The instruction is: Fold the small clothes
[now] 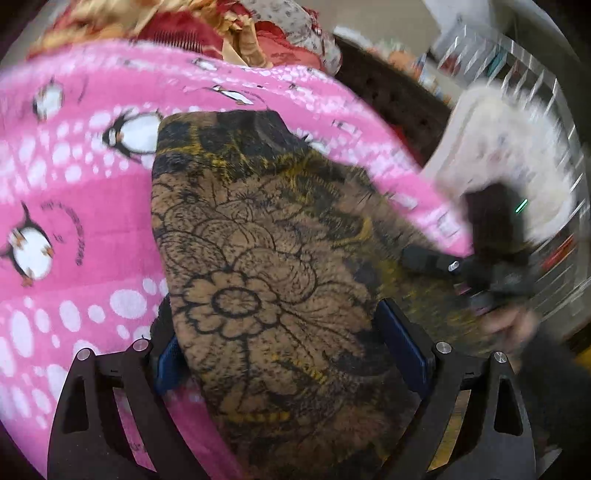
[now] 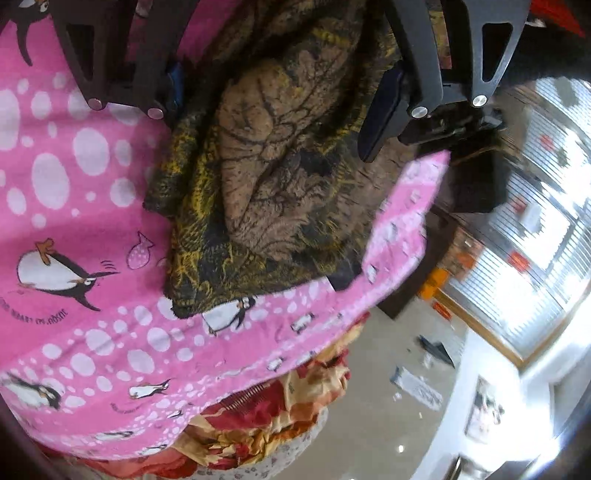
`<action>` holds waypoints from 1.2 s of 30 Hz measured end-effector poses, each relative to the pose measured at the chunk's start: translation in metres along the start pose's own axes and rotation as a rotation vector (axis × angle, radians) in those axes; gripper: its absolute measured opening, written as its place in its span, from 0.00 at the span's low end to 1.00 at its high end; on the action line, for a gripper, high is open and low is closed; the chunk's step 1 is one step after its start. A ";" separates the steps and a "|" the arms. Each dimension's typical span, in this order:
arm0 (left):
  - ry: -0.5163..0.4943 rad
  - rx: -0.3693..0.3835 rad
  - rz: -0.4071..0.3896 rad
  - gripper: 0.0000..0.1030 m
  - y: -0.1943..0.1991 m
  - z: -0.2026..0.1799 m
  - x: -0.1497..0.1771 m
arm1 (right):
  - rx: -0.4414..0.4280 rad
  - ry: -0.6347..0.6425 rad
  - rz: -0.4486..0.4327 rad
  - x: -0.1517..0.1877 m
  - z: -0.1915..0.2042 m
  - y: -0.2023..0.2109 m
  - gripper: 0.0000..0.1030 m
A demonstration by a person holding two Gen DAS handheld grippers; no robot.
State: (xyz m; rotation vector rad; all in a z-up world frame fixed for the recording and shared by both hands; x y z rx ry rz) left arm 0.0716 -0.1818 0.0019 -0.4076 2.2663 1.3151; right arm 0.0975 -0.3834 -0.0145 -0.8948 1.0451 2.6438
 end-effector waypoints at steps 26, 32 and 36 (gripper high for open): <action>-0.035 -0.183 -0.023 0.91 -0.009 -0.015 0.005 | 0.058 0.027 0.027 -0.001 0.004 -0.014 0.77; 0.032 -0.111 -0.072 0.24 0.007 -0.001 -0.001 | 0.104 0.057 0.059 -0.008 0.011 -0.023 0.81; -0.027 -0.125 -0.086 0.20 0.016 -0.006 -0.002 | 0.187 0.014 0.043 -0.013 0.011 -0.017 0.26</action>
Point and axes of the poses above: each gripper's, at about its wrist camera, not at the fingertips, and y roughly against the way its jaws point, z to its left, x to its underside, the point moved 2 cm from there along -y, roughly the way its jaws point, and after that the axes turned 5 degrees about y, right-handed, at the moved point
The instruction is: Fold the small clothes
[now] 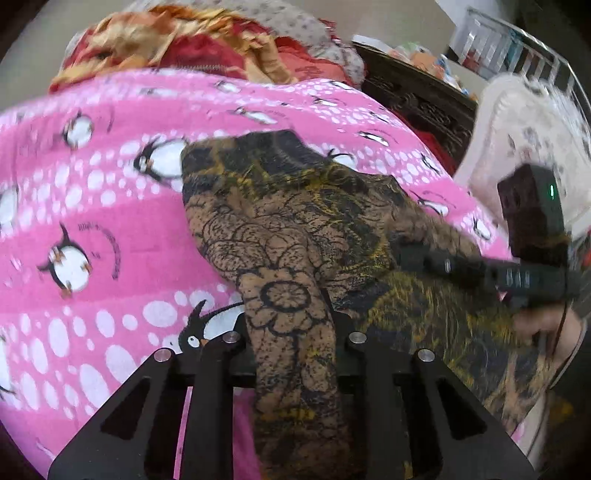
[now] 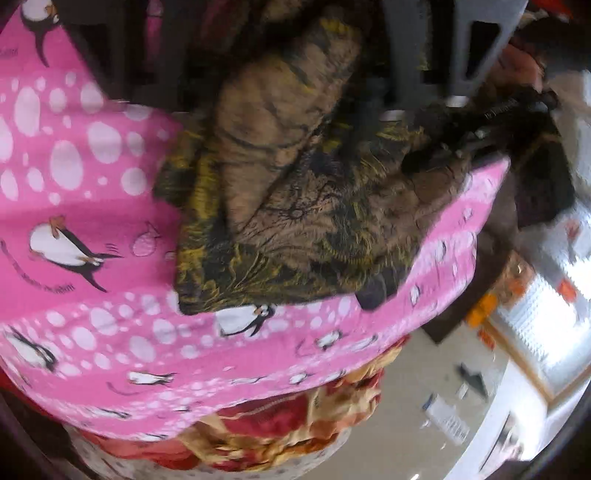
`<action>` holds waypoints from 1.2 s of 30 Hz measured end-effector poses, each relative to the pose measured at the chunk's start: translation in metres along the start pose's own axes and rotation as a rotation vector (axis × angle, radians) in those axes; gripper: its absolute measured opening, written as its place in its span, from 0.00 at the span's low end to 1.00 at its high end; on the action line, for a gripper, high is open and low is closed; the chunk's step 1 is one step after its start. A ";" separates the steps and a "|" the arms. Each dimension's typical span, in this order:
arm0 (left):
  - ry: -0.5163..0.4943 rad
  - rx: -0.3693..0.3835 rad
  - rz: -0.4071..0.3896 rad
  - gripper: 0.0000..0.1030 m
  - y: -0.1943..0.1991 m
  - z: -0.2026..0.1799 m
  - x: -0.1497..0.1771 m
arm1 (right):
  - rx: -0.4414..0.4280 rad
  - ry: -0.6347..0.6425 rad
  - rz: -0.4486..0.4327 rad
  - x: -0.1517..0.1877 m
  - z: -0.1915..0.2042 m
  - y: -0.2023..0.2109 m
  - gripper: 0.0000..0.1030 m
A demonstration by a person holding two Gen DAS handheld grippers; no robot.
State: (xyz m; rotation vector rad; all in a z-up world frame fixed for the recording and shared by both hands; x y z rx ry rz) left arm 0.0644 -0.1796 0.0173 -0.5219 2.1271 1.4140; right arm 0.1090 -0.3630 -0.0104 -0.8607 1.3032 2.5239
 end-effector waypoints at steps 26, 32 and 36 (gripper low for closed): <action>0.048 -0.183 -0.097 0.41 0.085 0.163 -0.012 | -0.395 -0.136 0.017 -0.033 0.075 -0.107 0.37; 0.178 -0.103 -0.247 0.55 0.131 0.162 -0.032 | -0.068 0.060 -0.099 -0.032 0.101 -0.024 0.43; 0.266 -0.097 -0.240 0.55 0.106 0.159 -0.052 | 0.003 0.361 -0.113 -0.052 0.190 -0.029 0.43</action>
Point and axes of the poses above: each gripper's, at about its wrist camera, not at the fingertips, and y roughly against the way its jaws point, z to its left, x to its underside, the point moved 2 cm from there along -y, roughly the way its jaws point, and after that the axes turned 5 degrees about y, right-handed, at the moved point
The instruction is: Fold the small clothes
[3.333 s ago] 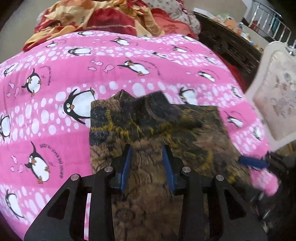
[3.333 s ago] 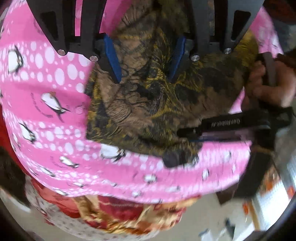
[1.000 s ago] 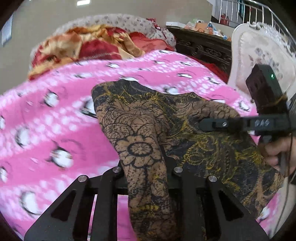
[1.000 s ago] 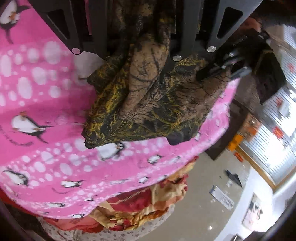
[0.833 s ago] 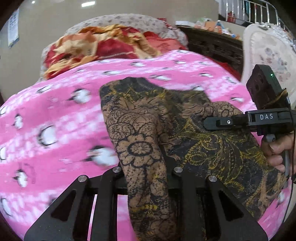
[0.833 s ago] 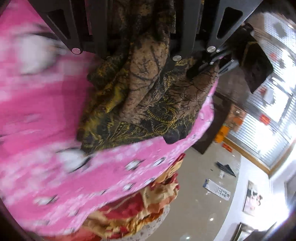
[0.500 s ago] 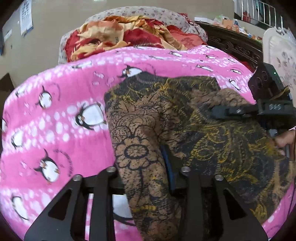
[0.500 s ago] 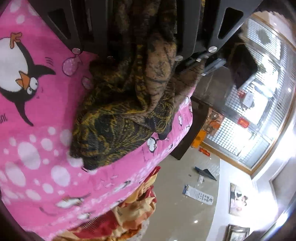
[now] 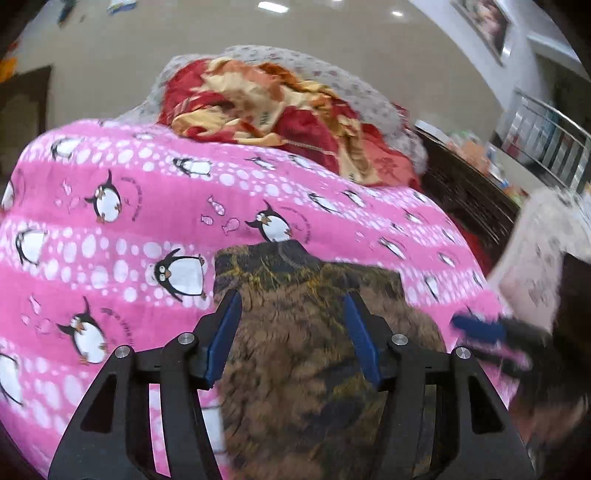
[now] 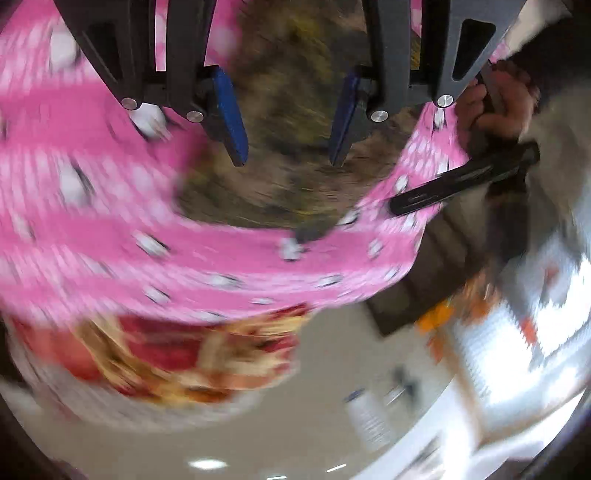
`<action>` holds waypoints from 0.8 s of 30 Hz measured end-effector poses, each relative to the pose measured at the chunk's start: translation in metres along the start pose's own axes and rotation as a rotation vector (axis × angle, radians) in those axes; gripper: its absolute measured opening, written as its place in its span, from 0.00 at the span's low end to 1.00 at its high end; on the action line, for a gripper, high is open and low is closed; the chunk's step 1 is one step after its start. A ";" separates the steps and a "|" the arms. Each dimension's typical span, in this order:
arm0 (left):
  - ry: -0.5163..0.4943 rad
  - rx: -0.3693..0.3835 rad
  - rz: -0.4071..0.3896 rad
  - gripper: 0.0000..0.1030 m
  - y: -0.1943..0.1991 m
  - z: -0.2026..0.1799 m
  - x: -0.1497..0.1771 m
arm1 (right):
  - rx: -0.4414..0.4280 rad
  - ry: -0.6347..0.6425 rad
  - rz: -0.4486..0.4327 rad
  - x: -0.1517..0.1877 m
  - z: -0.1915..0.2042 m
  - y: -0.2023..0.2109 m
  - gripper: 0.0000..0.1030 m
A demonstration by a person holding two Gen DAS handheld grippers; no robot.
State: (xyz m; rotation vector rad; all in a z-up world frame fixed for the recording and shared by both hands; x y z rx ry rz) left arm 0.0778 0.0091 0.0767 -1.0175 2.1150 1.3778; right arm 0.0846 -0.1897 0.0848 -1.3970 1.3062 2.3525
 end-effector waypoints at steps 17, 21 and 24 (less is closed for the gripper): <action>0.105 0.067 0.067 0.55 -0.010 -0.001 0.007 | 0.096 0.114 0.176 0.030 -0.008 -0.023 0.22; 0.076 0.019 0.111 0.55 -0.039 -0.006 0.011 | 0.035 0.216 0.179 0.038 0.042 -0.005 0.24; 0.021 -0.078 0.165 0.55 -0.071 -0.002 0.032 | 0.077 0.228 0.316 0.084 0.035 -0.026 0.24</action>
Point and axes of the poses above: each gripper's, at about its wrist camera, not at the fingertips, and y roughly against the way its jaws point, z to its left, x to its underside, the point moved 2 cm from there along -y, roughly the way its jaws point, and after that the axes turned 5 degrees about y, right-handed, at the moved point
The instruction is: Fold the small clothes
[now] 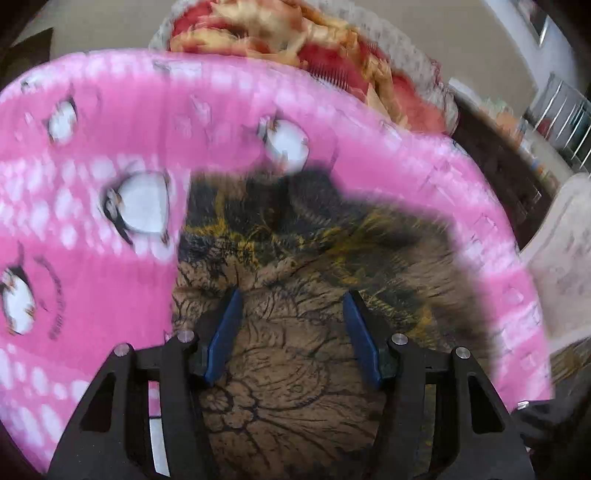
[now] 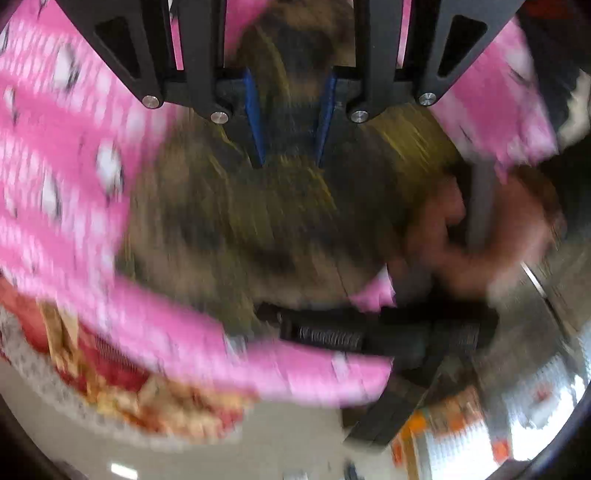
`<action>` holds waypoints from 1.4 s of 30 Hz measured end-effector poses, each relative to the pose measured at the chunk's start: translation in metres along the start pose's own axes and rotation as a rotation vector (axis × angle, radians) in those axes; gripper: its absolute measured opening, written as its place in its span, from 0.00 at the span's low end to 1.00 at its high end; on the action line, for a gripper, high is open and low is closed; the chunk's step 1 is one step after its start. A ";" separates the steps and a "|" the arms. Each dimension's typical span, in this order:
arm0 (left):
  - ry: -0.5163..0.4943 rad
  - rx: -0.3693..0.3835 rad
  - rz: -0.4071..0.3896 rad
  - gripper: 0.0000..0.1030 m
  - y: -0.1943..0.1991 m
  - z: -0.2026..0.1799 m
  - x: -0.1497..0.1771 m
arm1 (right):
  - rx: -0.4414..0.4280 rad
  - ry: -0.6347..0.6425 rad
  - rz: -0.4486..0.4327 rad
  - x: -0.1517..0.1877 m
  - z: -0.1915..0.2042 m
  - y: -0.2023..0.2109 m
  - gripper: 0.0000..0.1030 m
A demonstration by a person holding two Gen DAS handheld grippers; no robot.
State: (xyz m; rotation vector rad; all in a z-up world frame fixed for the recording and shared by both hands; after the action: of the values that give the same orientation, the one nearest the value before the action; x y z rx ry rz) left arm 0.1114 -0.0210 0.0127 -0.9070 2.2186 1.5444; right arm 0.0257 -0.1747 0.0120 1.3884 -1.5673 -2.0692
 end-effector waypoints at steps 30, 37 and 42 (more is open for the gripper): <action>-0.052 -0.026 -0.052 0.82 0.076 0.019 0.094 | 0.096 -0.173 -0.256 -0.080 -0.026 0.054 0.30; -0.030 -0.004 -0.047 0.82 0.075 0.021 0.095 | 0.069 -0.255 -0.126 -0.154 -0.058 -0.055 0.30; -0.029 -0.001 -0.047 0.82 0.076 0.022 0.094 | 0.166 -0.266 -0.083 -0.149 -0.084 -0.086 0.34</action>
State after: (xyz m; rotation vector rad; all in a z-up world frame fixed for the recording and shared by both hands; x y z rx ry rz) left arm -0.0111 -0.0143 0.0069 -0.9245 2.1615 1.5289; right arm 0.2005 -0.0984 0.0229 1.2918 -1.8526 -2.2982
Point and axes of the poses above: each gripper's, at about its wrist camera, not at the fingertips, and y roughly against the way its jaws point, z to its left, x to its underside, the point moved 2 cm from there along -y, roughly the way its jaws point, and after that the axes turned 5 degrees about y, right-handed, at the moved point
